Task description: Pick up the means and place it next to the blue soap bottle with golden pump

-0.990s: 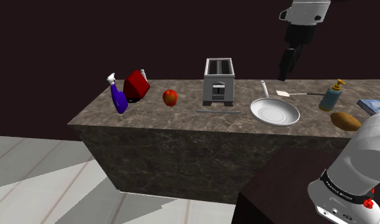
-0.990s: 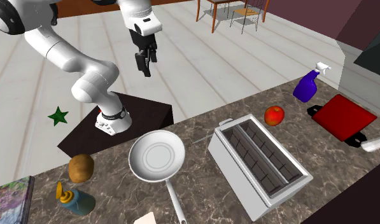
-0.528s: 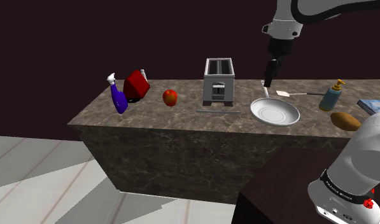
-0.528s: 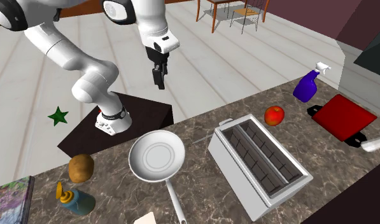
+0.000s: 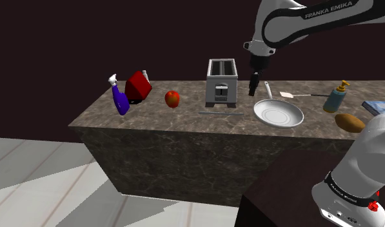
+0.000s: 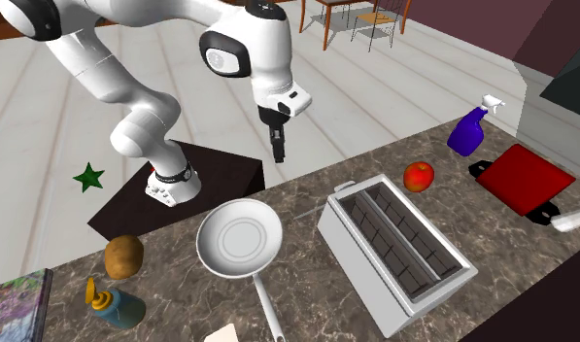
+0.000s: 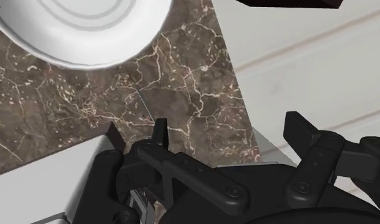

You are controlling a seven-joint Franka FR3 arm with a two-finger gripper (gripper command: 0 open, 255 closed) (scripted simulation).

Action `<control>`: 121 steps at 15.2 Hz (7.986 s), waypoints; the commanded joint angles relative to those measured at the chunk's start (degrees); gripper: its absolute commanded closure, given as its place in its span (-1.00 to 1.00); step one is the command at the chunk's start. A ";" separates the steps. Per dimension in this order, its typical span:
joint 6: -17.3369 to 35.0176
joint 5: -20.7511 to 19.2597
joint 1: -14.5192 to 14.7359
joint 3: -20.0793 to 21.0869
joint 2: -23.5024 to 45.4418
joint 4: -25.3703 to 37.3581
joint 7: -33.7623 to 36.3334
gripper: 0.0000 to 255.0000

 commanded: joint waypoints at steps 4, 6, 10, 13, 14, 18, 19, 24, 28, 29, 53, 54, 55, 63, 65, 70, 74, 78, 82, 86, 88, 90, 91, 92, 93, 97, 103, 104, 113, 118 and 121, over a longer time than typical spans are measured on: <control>7.74 0.31 1.20 -0.93 10.26 2.94 -5.53 -1.00; 10.30 0.65 1.62 -1.11 14.52 4.79 -7.66 -1.00; 14.62 1.50 2.25 -1.08 23.13 9.35 -11.84 -1.00; 17.16 2.14 2.52 -0.74 29.61 13.51 -14.79 -1.00; 17.87 2.33 2.58 -0.57 31.77 15.03 -15.73 -1.00; 19.86 2.78 2.65 0.24 39.38 20.96 -18.80 -1.00; 20.51 2.84 2.63 0.29 39.83 20.76 -18.84 -1.00; 23.70 3.18 2.59 0.45 42.20 19.93 -19.06 -1.00; 24.68 3.30 2.58 0.51 43.00 19.73 -19.14 -1.00; 24.68 3.30 2.58 0.51 43.00 19.73 -19.14 -1.00; 18.11 2.62 2.73 0.26 38.68 22.02 -18.53 1.00; 17.44 2.56 2.74 0.24 38.31 22.31 -18.48 1.00; 16.76 2.50 2.75 0.22 37.94 22.62 -18.43 1.00; 11.25 2.10 2.80 0.11 35.35 25.57 -18.04 1.00; 9.84 2.01 2.81 0.10 34.81 26.43 -17.95 1.00; 6.29 1.83 2.82 0.06 33.65 28.83 -17.75 1.00; 3.41 1.71 2.82 0.03 32.92 30.99 -17.60 1.00; 0.48 1.61 2.82 0.01 32.37 33.38 -17.48 1.00; -2.50 1.54 2.80 0.00 32.02 36.01 -17.36 1.00; -5.53 1.50 2.79 -0.02 31.87 38.89 -17.26 1.00; -7.07 1.48 2.77 -0.03 31.88 40.44 -17.21 1.00; -8.63 1.47 2.76 -0.04 31.93 42.05 -17.17 1.00; -9.42 1.47 2.75 -0.04 31.99 42.89 -17.14 1.00; -10.21 1.47 2.74 -0.05 32.05 43.75 -17.12 1.00; -10.32 1.47 2.74 -0.05 32.05 43.85 -17.12 1.00; -8.40 1.03 1.18 -1.45 24.38 34.19 -20.13 1.00; -7.19 -0.28 -1.30 -4.09 14.13 22.66 -24.92 1.00; -7.15 -0.58 -1.74 -4.59 12.53 21.03 -25.75 1.00; -8.37 -4.45 -6.23 -9.93 -0.39 9.48 -33.79 1.00; -9.95 -7.39 -9.16 -13.51 -6.31 5.42 -38.82 1.00; -11.07 -9.35 -11.03 -15.88 -9.31 3.77 -42.07 1.00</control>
